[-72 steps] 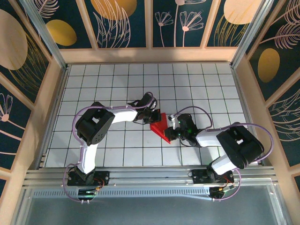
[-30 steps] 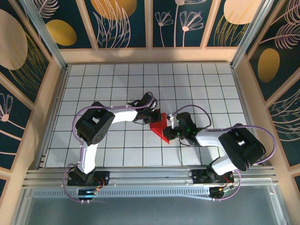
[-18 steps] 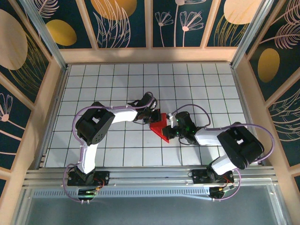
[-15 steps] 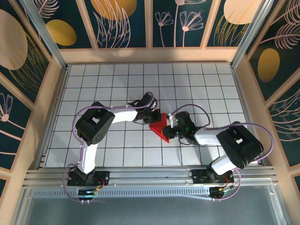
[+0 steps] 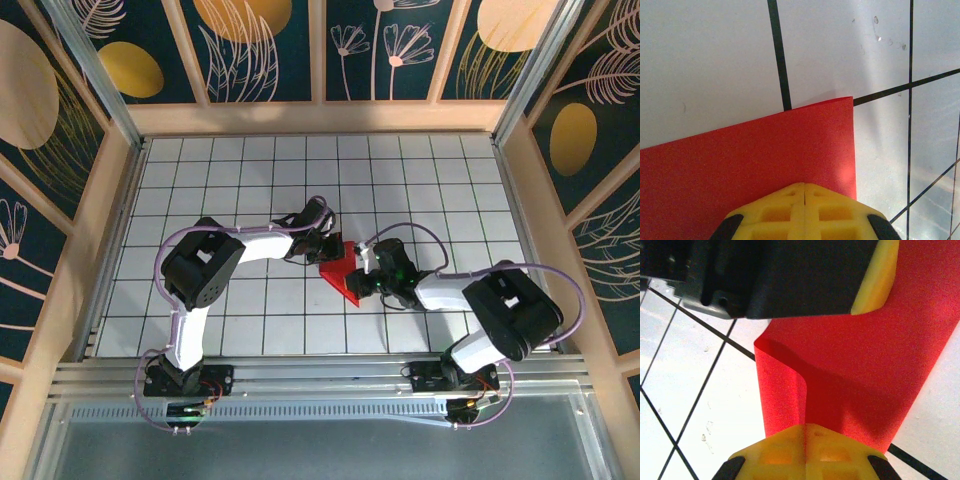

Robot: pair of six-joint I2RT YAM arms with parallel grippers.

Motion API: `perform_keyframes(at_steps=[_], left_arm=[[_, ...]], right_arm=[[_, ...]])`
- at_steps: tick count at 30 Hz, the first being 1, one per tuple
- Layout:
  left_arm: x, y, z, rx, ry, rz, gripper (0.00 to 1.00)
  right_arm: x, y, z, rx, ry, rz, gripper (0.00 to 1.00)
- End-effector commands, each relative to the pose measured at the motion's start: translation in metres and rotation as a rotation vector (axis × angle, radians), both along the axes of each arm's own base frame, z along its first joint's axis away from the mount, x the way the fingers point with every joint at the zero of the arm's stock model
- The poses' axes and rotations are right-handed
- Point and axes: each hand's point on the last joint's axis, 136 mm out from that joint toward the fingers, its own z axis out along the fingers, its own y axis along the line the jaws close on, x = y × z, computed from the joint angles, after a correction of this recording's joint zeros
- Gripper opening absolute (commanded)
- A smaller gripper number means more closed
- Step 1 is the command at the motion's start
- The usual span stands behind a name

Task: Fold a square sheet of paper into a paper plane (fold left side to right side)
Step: Third fold the triangle at the center of the table.

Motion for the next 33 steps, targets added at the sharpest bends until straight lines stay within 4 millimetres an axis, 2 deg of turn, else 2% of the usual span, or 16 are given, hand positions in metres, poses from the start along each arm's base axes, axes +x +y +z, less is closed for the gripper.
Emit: perform_keyframes(at_steps=[1, 24, 33], left_arm=[[-0.015, 0.026, -0.045, 0.137, 0.082, 0.025, 0.00], [-0.014, 0.025, -0.044, 0.137, 0.083, 0.023, 0.00], [-0.014, 0.025, -0.044, 0.136, 0.083, 0.025, 0.00]], right_arm=[[-0.005, 0.000, 0.004, 0.010, -0.004, -0.004, 0.00], [0.002, -0.001, -0.008, -0.028, 0.005, -0.019, 0.00], [0.009, 0.002, -0.001, -0.030, -0.016, -0.018, 0.00]])
